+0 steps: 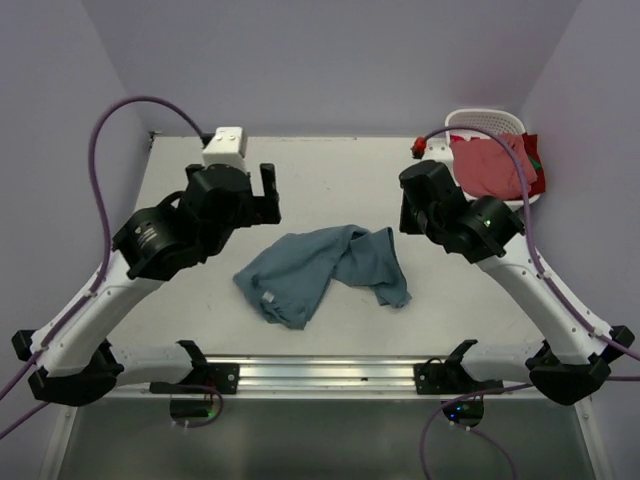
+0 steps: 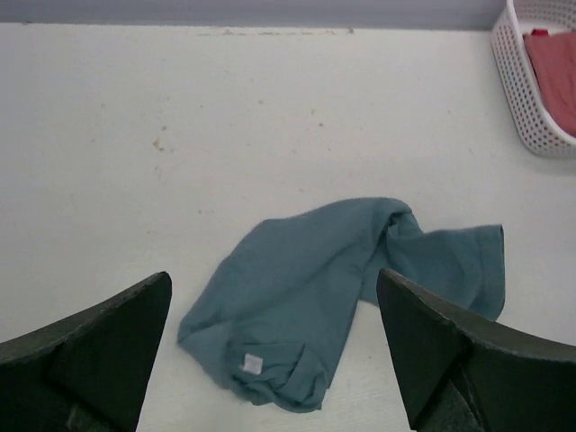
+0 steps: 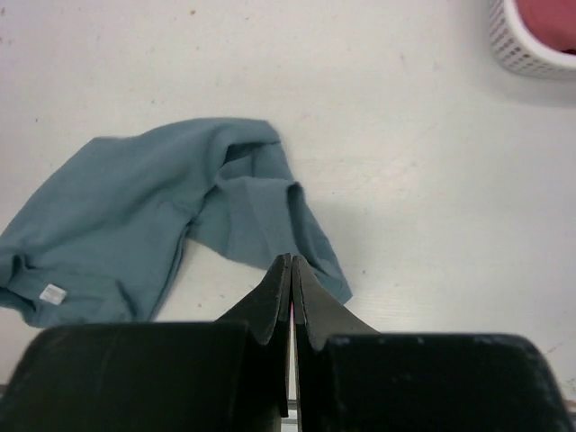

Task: Fold and stack the t-shirts
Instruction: Flatten the tshirt out

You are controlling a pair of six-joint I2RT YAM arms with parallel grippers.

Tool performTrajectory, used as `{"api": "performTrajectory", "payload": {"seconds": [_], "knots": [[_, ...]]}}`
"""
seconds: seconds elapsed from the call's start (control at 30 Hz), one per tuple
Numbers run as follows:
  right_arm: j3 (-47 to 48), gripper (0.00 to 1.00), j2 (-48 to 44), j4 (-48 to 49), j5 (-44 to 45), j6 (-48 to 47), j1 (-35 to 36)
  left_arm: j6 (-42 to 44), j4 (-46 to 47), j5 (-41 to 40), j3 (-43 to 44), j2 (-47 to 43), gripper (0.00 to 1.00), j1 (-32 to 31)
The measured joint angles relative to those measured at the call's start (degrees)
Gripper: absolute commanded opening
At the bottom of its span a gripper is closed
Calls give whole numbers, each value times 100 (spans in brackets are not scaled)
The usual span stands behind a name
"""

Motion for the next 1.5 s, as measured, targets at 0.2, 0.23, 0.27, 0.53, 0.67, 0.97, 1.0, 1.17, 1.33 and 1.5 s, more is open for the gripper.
{"api": "performTrajectory", "payload": {"seconds": [0.2, 0.23, 0.27, 0.53, 0.67, 0.97, 1.0, 1.17, 1.33, 1.5], "knots": [[535, 0, -63, -341, 435, -144, -4, -85, 577, 286, -1106, -1231, 96, 42], [551, 0, -72, -369, 474, -153, -4, -42, 656, 588, -1220, -1248, 96, 44], [557, 0, -74, -398, 487, -170, -4, -11, 785, 898, -1346, -1174, 96, 39], [330, 0, -42, -422, 481, -236, -13, 280, 1351, 2111, -2579, 1117, 99, -1029], [164, 0, 59, -389, 466, -243, -50, 361, 1154, 2225, -2699, 1384, 98, -1152], [-26, 0, 111, -308, 345, -275, -214, 330, 1008, 2122, -2900, 1539, 90, -1244], [-33, 0, 111, -306, 326, -278, -227, 313, 1008, 2129, -3001, 1624, 84, -1244], [-70, 0, 111, -286, 302, -282, -271, 188, 1047, 2236, -3394, 1856, 68, -1246], [-90, 0, 109, -271, 280, -304, -352, 28, 1075, 2330, -3661, 1985, 62, -1244], [-125, 0, 105, -262, 223, -341, -435, -109, 1211, 2450, -3847, 1985, 50, -1244]]}}
